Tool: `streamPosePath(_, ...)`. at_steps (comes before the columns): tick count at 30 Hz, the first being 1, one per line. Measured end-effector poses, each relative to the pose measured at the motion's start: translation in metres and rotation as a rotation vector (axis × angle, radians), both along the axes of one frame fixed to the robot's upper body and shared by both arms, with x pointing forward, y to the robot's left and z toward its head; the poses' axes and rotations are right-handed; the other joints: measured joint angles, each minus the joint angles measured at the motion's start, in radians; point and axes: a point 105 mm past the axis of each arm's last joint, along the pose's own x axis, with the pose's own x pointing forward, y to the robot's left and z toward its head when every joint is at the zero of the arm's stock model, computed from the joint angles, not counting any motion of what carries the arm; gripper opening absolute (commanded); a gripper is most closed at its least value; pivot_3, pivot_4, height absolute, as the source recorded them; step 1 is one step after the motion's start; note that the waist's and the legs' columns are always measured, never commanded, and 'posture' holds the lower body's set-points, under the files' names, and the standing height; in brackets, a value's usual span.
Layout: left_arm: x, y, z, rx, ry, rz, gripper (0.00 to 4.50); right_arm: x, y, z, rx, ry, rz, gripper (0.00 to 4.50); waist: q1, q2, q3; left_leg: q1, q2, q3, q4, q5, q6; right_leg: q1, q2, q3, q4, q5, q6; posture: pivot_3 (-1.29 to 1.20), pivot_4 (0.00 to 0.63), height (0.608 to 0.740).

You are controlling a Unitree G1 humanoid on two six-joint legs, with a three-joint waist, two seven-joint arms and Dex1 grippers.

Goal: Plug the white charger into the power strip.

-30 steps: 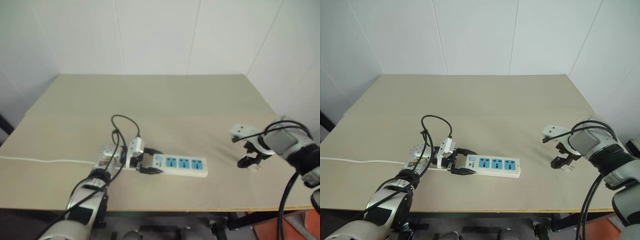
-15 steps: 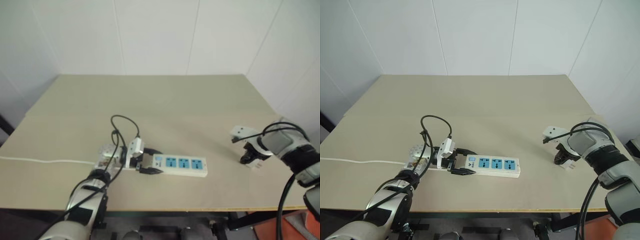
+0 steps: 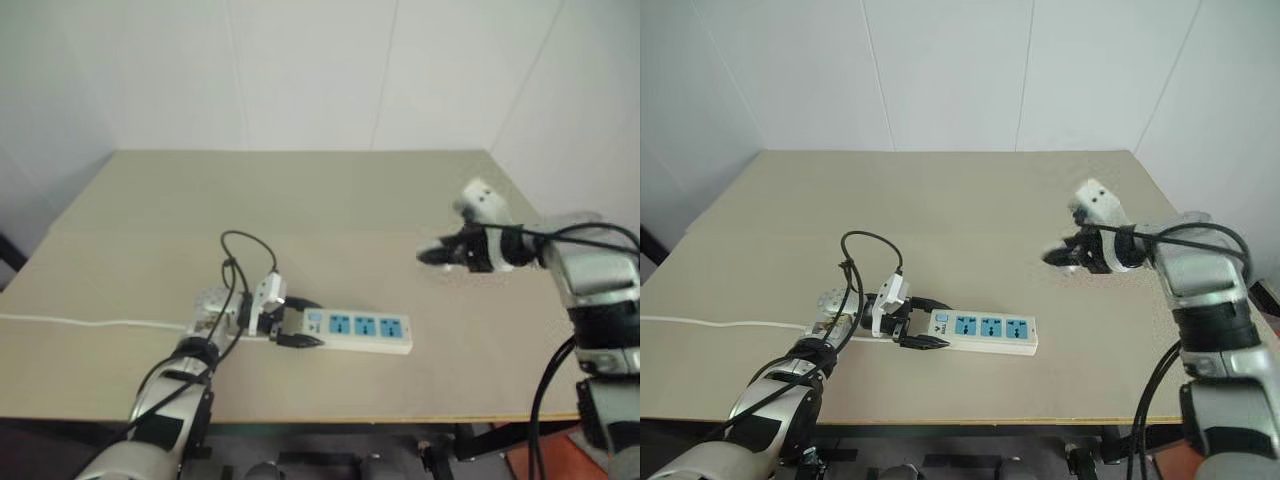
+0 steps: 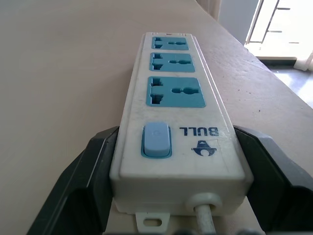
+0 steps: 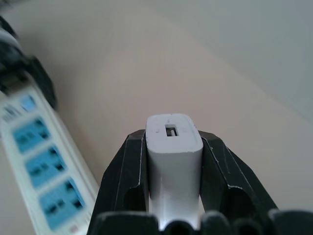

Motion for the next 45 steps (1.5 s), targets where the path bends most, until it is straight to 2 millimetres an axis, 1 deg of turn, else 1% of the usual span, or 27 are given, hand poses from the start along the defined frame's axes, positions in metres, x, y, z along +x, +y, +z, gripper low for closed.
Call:
streamPosePath(2,0.001,0.004,0.001,0.010,0.013,0.013,3.26,-0.007,0.009,-0.013,0.118,0.002,0.047,1.14,-0.002,0.000,0.000,0.001,0.000,0.001,0.000,0.000,0.000,-0.001,0.000,0.001,0.000,0.000,0.000,0.00,0.150,0.740)
streamPosePath(3,0.003,0.007,0.001,0.016,0.024,0.026,3.26,-0.009,0.019,-0.018,0.204,-0.039,0.078,1.14,-0.006,0.000,0.000,0.002,0.000,0.002,0.000,0.000,0.000,0.000,0.000,0.002,0.001,0.000,0.000,0.00,0.150,0.740)
streamPosePath(7,0.005,0.007,0.001,0.023,0.037,0.052,3.26,-0.020,0.050,-0.029,0.386,-0.095,0.197,1.14,-0.018,0.000,0.000,0.005,0.000,0.001,-0.001,0.000,0.000,0.000,0.001,0.002,0.004,0.000,0.000,0.00,0.150,0.740)
streamPosePath(10,0.004,0.007,0.002,0.030,0.036,0.052,3.26,-0.026,0.069,-0.032,0.428,-0.148,0.288,1.14,-0.024,0.000,0.000,0.005,0.000,0.001,-0.001,0.000,0.000,0.001,0.001,0.002,0.002,0.000,0.000,0.00,0.150,0.740)
streamPosePath(13,0.003,0.008,0.003,0.040,0.031,0.049,3.26,-0.032,0.085,-0.045,0.455,-0.177,0.376,1.14,-0.026,0.000,0.000,0.004,0.000,0.001,-0.002,0.000,0.000,0.000,0.001,0.002,0.002,0.000,0.000,0.00,0.150,0.740)
streamPosePath(18,0.003,0.014,0.002,0.052,0.030,0.062,3.26,-0.036,0.098,-0.055,0.488,-0.207,0.470,1.14,-0.032,0.000,0.000,0.007,0.001,0.001,-0.002,0.000,0.000,0.001,0.001,0.002,0.003,0.000,-0.001,0.00,0.150,0.740)
streamPosePath(22,0.002,0.015,0.002,0.062,0.022,0.059,3.26,-0.032,0.111,-0.075,0.462,-0.156,0.540,1.14,-0.036,0.000,0.000,0.008,0.001,0.002,-0.003,0.000,0.000,0.002,0.002,0.002,0.004,0.000,-0.001,0.00,0.150,0.740)
streamPosePath(28,0.001,0.019,0.003,0.077,0.004,0.057,3.26,-0.018,0.117,-0.073,0.416,-0.149,0.593,1.14,-0.042,0.001,0.000,0.008,0.001,0.002,-0.003,0.000,0.000,0.001,0.002,0.002,0.004,-0.001,-0.002,0.00,0.150,0.740)
streamPosePath(30,0.000,0.020,0.003,0.079,-0.001,0.061,3.26,-0.014,0.117,-0.077,0.406,-0.137,0.585,1.14,-0.045,0.001,0.000,0.009,0.001,0.002,-0.004,0.000,0.000,0.001,0.001,0.002,0.004,-0.001,-0.002,0.00,0.150,0.740)
streamPosePath(34,-0.001,0.022,0.003,0.081,-0.002,0.069,3.26,-0.012,0.116,-0.087,0.413,-0.111,0.576,1.14,-0.052,0.001,0.000,0.009,0.001,0.002,-0.003,0.000,0.000,0.001,0.001,0.002,0.005,-0.001,-0.002,0.00,0.150,0.740)
streamPosePath(45,-0.001,0.022,0.003,0.080,-0.010,0.079,3.26,-0.005,0.133,-0.088,0.441,-0.137,0.557,1.14,-0.055,0.001,0.000,0.009,0.001,0.002,-0.004,0.000,0.000,0.001,0.001,0.002,0.005,-0.001,-0.002,0.00,0.150,0.740)
